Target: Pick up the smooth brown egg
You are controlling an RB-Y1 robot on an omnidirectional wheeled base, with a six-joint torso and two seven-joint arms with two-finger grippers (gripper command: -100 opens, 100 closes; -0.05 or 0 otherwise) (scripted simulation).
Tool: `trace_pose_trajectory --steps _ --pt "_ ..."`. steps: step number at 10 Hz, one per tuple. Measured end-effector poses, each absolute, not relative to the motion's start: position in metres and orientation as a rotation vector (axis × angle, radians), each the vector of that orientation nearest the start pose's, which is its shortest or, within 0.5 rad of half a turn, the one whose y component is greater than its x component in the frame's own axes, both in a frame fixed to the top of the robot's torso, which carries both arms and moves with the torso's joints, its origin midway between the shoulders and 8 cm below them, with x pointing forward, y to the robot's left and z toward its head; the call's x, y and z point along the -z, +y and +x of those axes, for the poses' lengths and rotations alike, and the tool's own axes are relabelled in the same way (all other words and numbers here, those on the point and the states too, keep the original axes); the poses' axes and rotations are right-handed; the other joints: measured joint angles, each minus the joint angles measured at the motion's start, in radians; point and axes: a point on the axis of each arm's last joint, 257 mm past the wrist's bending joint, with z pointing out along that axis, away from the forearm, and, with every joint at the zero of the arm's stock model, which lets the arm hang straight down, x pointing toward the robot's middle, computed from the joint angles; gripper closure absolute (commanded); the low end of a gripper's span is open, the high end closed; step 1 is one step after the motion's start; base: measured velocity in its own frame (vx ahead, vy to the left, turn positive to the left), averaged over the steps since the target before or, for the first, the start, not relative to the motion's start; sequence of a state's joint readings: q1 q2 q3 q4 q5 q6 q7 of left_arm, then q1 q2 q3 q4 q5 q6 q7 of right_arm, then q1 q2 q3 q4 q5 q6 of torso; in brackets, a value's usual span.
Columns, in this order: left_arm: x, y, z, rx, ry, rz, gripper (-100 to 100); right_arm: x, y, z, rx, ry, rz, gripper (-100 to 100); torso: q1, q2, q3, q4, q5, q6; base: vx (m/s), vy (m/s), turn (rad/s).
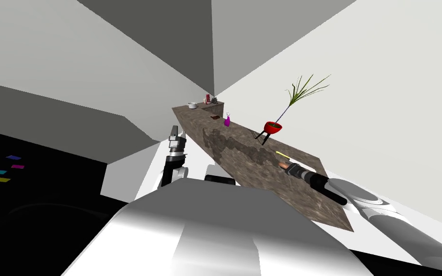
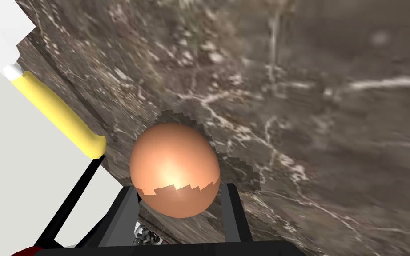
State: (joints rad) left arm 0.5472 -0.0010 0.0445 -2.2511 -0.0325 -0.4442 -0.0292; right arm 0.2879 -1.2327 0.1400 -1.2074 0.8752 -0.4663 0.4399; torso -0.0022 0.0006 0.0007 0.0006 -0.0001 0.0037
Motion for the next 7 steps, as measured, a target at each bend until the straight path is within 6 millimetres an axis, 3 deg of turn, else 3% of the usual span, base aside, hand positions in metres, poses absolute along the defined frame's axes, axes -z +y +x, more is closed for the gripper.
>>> trace_pose_trajectory --steps 6,7 --pt "0.015 0.301 0.351 1.162 0.721 -0.723 0 0.306 -0.55 0.362 0.338 2.031 -1.164 100 0.001 -0.003 -0.002 -0.001 0.0 0.0 0.089 0.011 -0.23" --pt "0.015 0.301 0.351 1.162 0.721 -0.723 0 0.306 -0.549 0.361 0.336 2.029 -1.169 0 0.0 -0.001 -0.001 0.0 0.0 -0.003 0.005 0.003 0.012"
